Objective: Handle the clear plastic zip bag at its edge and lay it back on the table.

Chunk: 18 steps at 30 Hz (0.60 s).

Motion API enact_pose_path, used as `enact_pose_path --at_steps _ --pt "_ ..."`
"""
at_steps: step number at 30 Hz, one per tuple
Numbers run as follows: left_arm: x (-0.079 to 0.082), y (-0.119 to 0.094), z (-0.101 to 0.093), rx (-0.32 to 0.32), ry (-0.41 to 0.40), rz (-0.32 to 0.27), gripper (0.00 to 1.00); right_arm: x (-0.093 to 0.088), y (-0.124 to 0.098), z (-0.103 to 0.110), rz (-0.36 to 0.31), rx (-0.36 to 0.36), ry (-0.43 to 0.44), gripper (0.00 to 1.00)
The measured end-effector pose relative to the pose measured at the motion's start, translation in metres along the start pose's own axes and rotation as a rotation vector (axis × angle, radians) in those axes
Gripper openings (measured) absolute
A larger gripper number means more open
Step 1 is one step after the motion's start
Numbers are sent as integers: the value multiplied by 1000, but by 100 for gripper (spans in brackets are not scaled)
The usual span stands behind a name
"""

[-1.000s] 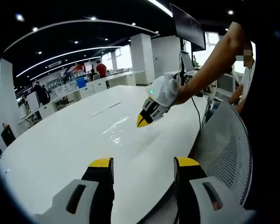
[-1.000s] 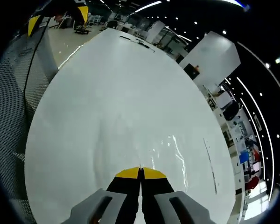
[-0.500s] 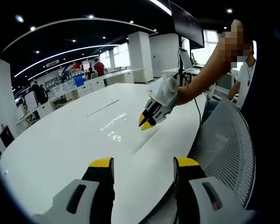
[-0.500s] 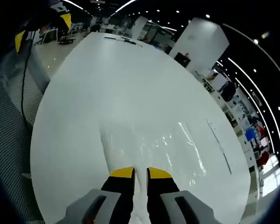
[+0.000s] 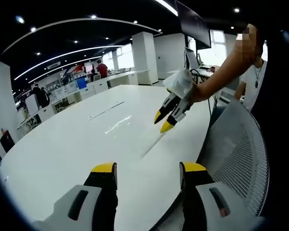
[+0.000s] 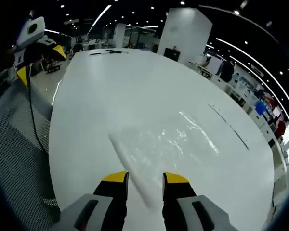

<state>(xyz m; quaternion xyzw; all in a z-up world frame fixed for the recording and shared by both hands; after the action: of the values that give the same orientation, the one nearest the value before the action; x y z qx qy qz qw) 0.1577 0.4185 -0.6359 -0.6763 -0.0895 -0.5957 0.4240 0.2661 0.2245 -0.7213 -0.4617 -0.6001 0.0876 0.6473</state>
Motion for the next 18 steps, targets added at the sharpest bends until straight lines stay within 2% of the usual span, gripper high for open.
enact_pose_path --at_steps 3,9,14,18 --pt "2 2 0 -1 -1 0 52 8 -10 1 -60 -3 89 36" --pt "5 5 3 -1 -9 1 55 15 -30 -4 -110 -41 152 50" --pt "7 6 4 -1 -19 -9 57 17 -51 -7 -175 -71 177 57" --pt "11 6 5 -5 -62 -48 61 13 -68 -4 -190 -95 194 66"
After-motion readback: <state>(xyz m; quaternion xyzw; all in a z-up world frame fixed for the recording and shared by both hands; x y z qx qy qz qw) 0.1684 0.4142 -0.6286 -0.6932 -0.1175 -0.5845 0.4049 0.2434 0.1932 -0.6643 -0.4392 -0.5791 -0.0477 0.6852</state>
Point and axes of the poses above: the point that each gripper's makers call its tool centre point, and the gripper's own axes: y roughly forward along the fingers, z roughly to its left, x roughly out of its top, the point moved 2 cm from there along -y, roughly backward along the fingers, and after that the axes turned 1 degree about -y, right-handed, at the moved point
